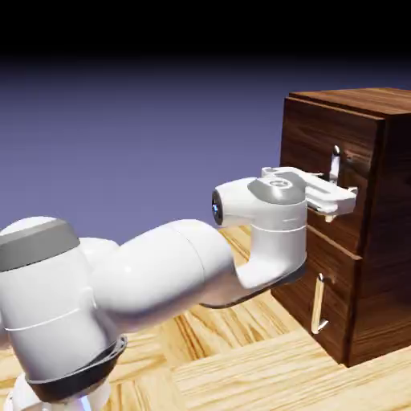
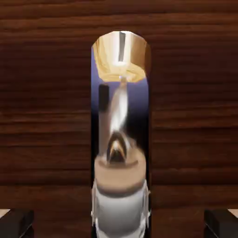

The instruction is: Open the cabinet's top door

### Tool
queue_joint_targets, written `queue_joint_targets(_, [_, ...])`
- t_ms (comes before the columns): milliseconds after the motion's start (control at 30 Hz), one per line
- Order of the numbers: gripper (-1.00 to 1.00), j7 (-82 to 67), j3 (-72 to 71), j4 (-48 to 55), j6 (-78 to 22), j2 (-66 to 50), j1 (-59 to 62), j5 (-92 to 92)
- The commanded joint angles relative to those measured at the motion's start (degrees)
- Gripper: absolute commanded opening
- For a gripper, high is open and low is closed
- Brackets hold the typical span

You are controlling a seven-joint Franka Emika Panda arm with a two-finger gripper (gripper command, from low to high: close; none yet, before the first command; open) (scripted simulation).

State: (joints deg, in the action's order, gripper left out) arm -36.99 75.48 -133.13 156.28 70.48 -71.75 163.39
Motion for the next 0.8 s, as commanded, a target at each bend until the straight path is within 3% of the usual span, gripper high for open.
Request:
queue_joint_targets(0, [-1.0, 2.49, -0.48, -0.45, -0.21, -1.62, 0.85, 0.85])
queue_joint_targets(333, [-1.0, 27.4, -14.02, -10.05, -7.21, -20.65, 18.11, 2.63])
queue_joint_targets(767, [-1.0, 52.21, -40.11, -13.19, -6.49, -36.36, 45.11, 4.33])
